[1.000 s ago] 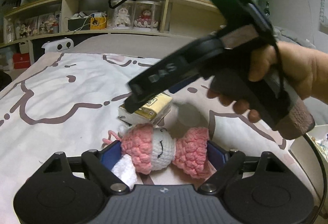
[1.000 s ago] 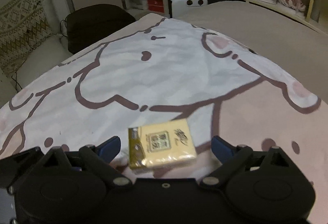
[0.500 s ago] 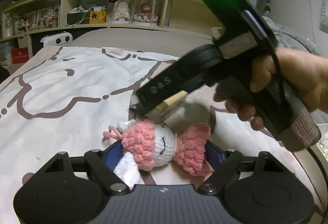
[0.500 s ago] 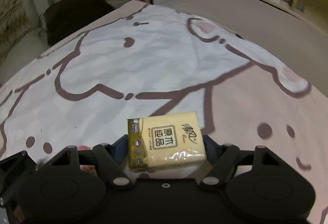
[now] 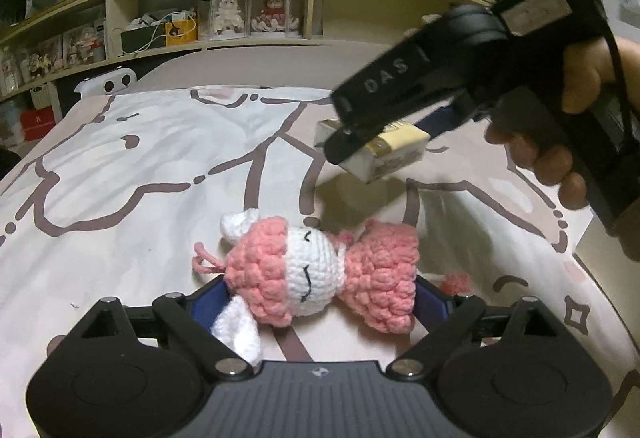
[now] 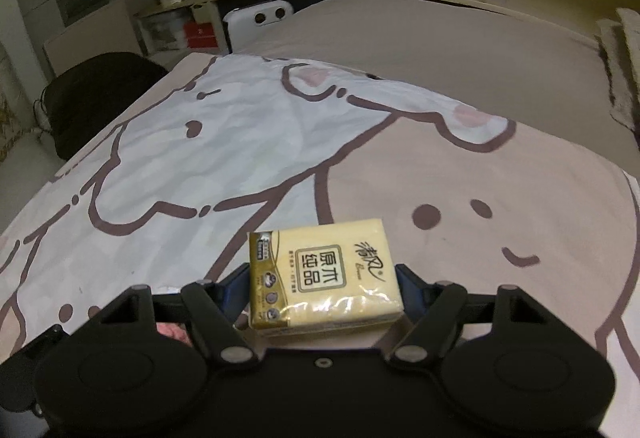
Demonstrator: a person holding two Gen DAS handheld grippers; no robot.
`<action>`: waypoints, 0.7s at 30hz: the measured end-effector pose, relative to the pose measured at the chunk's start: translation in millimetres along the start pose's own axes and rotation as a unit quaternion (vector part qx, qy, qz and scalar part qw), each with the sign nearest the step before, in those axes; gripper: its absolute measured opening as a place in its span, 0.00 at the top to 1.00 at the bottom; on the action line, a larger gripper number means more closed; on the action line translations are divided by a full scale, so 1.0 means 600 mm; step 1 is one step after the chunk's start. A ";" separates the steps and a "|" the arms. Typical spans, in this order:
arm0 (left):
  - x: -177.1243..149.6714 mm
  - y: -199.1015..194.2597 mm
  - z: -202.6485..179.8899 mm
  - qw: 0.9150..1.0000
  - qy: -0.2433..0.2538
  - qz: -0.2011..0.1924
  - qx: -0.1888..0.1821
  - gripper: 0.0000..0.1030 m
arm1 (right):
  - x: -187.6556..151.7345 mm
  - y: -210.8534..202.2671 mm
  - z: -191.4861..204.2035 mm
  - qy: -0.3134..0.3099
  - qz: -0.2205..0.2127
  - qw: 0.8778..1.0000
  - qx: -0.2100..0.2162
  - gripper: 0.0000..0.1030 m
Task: Organize objects
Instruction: 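Grasp the pink crochet doll with the left tool while the right tool grasps the yellow tissue pack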
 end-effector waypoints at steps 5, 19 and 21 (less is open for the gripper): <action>-0.004 0.007 -0.006 1.000 0.009 0.008 0.004 0.08 | -0.008 -0.001 -0.009 0.003 0.002 1.000 -0.004 0.27; 0.015 -0.011 0.018 0.999 -0.046 -0.007 -0.005 0.42 | -0.022 -0.036 -0.015 0.022 -0.015 1.000 -0.016 0.27; 0.019 -0.017 0.021 0.999 -0.050 -0.011 -0.003 0.44 | -0.023 -0.048 -0.017 0.027 -0.018 0.999 -0.020 0.27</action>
Point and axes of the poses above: each gripper's, at about its wrist camera, not at the fingertips, and y roughly the way its jaws point, z to its left, x to its top, the point moved 4 cm from there along y, roughly the way its jaws point, and after that the axes turned 4 degrees about -y, right-handed, at the moved point
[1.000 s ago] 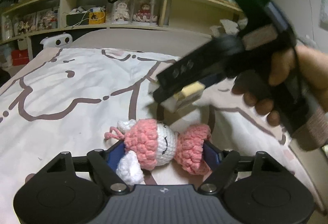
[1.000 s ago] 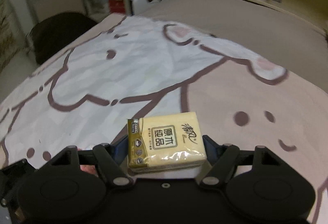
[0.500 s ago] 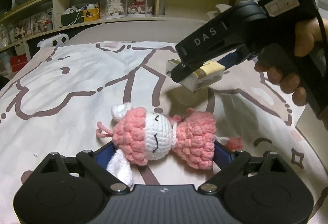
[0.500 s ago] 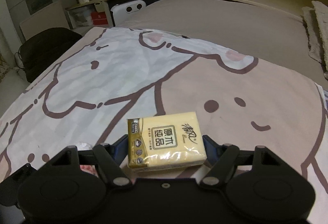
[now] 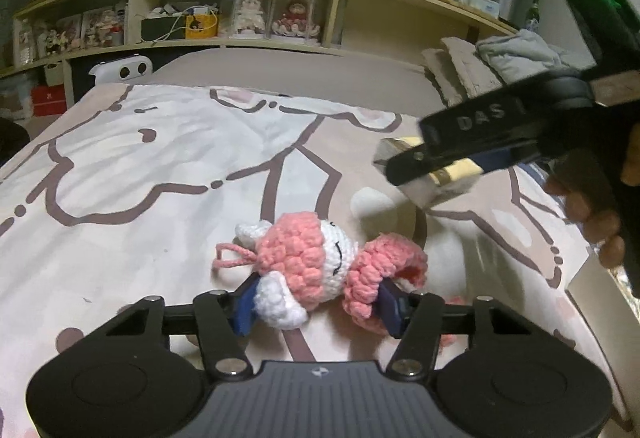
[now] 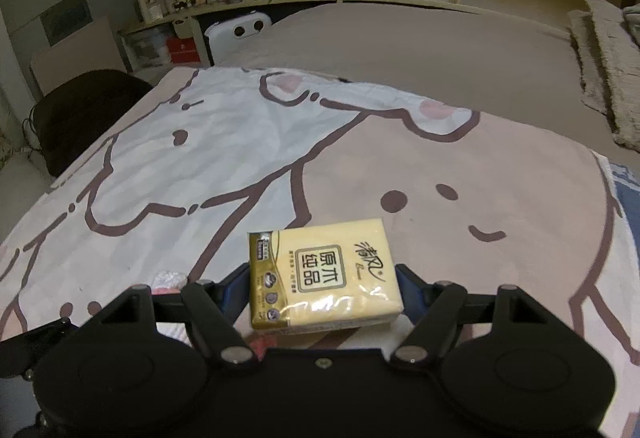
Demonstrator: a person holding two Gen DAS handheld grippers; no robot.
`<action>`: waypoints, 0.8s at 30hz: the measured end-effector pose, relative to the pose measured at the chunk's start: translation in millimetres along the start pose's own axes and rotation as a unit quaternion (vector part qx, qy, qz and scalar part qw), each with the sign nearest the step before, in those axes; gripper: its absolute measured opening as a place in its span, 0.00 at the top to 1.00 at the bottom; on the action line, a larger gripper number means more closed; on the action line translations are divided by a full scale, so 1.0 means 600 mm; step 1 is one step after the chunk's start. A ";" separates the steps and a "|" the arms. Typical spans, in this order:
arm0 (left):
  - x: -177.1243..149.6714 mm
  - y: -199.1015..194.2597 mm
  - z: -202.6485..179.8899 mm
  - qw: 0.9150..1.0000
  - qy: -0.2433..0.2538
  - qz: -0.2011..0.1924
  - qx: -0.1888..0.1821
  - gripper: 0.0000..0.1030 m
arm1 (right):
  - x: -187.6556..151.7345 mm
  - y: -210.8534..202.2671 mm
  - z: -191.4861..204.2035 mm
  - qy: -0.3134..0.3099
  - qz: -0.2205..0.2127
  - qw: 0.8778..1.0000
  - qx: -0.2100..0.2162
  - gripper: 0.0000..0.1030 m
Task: Organize objects
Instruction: 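Grasp the pink crochet doll with the left tool while the right tool grasps the yellow tissue pack, then lift and carry the pink doll and yellow tissue pack over the white box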
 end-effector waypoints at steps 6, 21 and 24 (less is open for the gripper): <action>0.018 -0.023 -0.003 1.000 -0.009 -0.017 -0.005 0.45 | -0.004 -0.035 -0.003 0.005 -0.008 1.000 -0.015 0.27; 0.063 -0.092 -0.031 0.999 -0.018 -0.027 -0.023 0.45 | -0.040 -0.172 -0.029 0.042 -0.037 0.997 -0.051 0.27; 0.070 -0.111 -0.047 0.999 -0.011 -0.026 -0.034 0.45 | -0.051 -0.206 -0.040 0.056 -0.039 0.996 -0.062 0.27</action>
Point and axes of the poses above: each gripper's, at about its wrist camera, not at the fingertips, and y roughly the way its jaws point, z to its left, x to its top, the point moved 4 cm from there along y, roughly the way its jaws point, and after that the axes turned 4 degrees about -y, right-handed, at the moved point
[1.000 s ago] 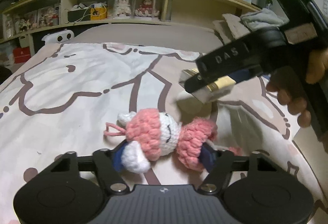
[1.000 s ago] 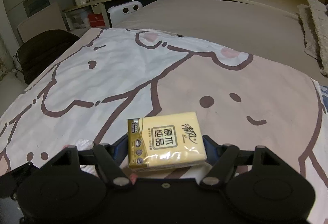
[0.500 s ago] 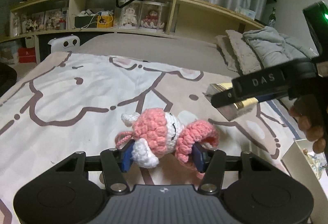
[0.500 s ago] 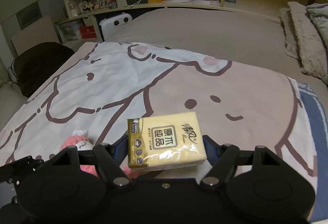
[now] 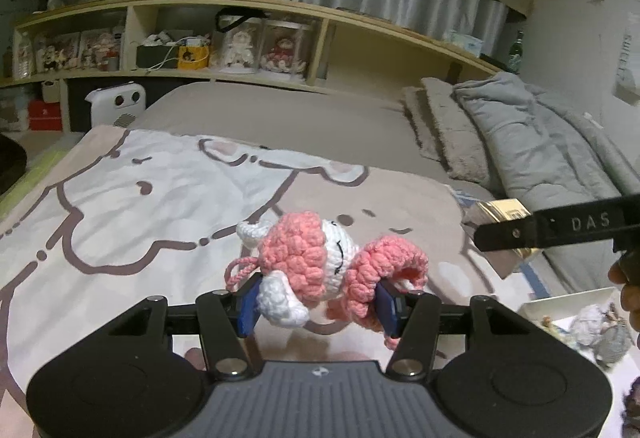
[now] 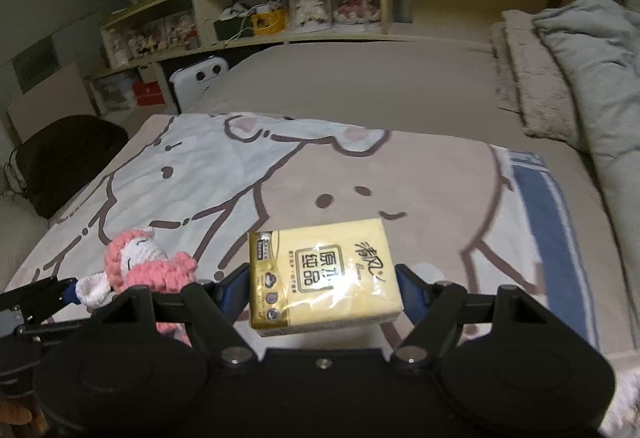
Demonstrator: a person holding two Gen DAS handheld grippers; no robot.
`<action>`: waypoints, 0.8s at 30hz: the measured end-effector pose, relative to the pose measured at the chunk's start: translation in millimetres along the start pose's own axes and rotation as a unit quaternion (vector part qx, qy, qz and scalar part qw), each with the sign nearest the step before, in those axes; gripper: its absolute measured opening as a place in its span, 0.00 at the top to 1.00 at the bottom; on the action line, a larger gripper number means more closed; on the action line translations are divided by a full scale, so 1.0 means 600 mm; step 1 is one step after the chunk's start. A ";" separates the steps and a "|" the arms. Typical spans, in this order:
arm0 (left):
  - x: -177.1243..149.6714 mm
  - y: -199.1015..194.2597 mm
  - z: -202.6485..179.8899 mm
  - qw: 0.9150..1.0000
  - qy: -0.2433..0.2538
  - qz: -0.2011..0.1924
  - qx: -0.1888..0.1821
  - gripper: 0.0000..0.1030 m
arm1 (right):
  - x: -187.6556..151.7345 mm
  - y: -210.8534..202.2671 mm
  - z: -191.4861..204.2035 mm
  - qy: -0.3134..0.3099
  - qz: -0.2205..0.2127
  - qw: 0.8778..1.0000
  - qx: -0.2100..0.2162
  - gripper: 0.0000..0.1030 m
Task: Organize objects
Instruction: 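Lift and carry the pink doll and yellow tissue pack over the white box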
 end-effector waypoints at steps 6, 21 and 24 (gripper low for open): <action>0.004 -0.033 -0.040 0.999 0.008 0.009 -0.030 0.45 | -0.024 -0.065 -0.031 0.020 -0.002 0.999 -0.027 0.27; -0.006 -0.097 -0.136 0.993 0.046 0.012 -0.111 0.44 | -0.093 -0.220 -0.096 0.077 -0.012 0.992 -0.097 0.27; -0.011 -0.109 -0.158 0.990 0.062 0.010 -0.125 0.44 | -0.103 -0.247 -0.104 0.081 -0.016 0.991 -0.105 0.27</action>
Point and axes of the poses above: each gripper's, at about its wrist camera, not at the fingertips, and y roughly the way its jaws point, z to its left, x to its top, the point moved 4 cm from there along y, roughly the way its jaws point, and after that the axes turned 4 degrees about -y, right-handed, at the moved point
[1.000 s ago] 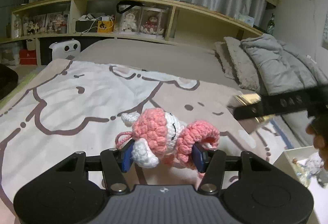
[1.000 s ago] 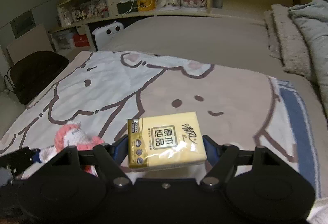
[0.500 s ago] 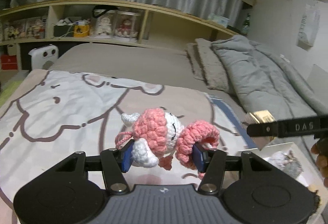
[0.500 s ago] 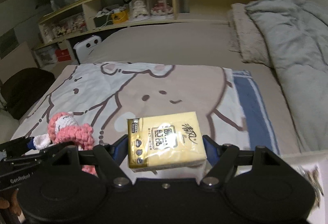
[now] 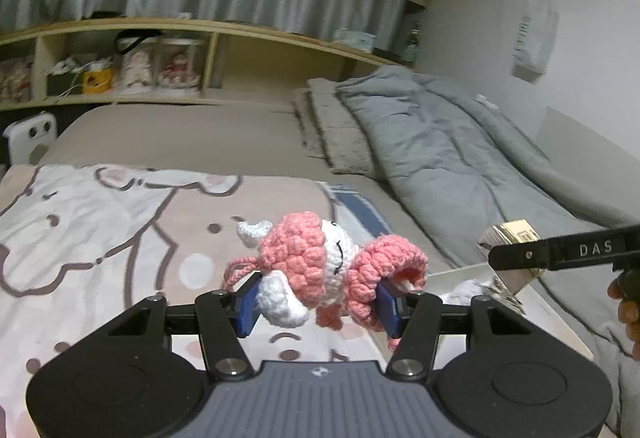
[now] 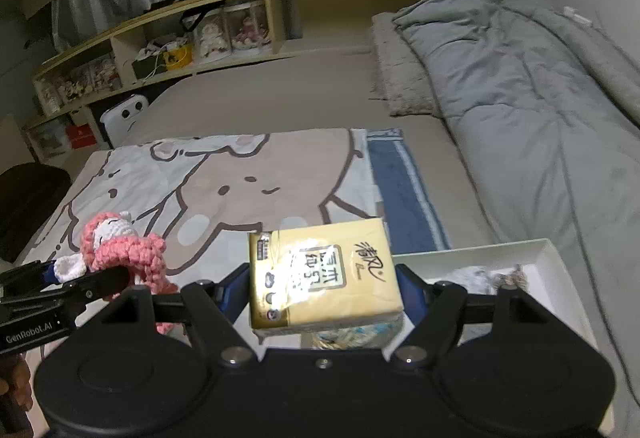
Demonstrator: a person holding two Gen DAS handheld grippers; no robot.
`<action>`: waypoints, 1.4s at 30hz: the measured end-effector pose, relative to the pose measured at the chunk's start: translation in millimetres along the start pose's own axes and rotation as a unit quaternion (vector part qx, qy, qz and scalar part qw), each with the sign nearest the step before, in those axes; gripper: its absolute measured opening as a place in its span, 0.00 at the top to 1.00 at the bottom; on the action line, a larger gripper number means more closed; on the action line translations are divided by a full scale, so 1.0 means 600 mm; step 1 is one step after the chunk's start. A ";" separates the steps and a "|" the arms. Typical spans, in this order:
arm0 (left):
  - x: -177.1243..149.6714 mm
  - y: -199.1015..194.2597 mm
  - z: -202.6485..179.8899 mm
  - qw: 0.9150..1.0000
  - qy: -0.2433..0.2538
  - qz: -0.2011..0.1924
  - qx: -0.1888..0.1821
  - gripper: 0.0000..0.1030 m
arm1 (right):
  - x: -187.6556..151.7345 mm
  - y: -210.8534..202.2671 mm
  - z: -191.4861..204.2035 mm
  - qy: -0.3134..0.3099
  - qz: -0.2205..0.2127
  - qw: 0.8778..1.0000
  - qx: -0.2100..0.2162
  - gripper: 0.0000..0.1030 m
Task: Organize objects
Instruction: 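Lift and carry the pink doll and yellow tissue pack over the white box, then lower the doll and tissue pack into the box and open both tools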
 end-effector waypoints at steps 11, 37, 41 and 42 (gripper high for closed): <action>-0.024 0.001 -0.079 0.997 0.043 0.005 -0.067 0.44 | -0.043 -0.056 -0.066 0.028 -0.003 0.999 -0.029 0.27; -0.092 0.115 -0.179 0.981 -0.093 0.115 -0.123 0.43 | -0.228 0.004 -0.101 0.105 0.103 0.989 -0.025 0.26; -0.116 0.143 -0.185 0.964 -0.169 0.169 -0.120 0.42 | -0.242 0.015 -0.095 0.103 0.119 0.987 -0.024 0.26; -0.124 0.151 -0.184 0.959 -0.187 0.182 -0.115 0.42 | -0.242 0.015 -0.095 0.104 0.119 0.987 -0.023 0.26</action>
Point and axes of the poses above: each gripper's, at about its wrist camera, not at the fingertips, and y roughly the way its jaws point, z to its left, x to its top, the point moved 4 cm from there along y, roughly the way its jaws point, and after that the axes turned 4 degrees about -y, right-handed, at the moved point
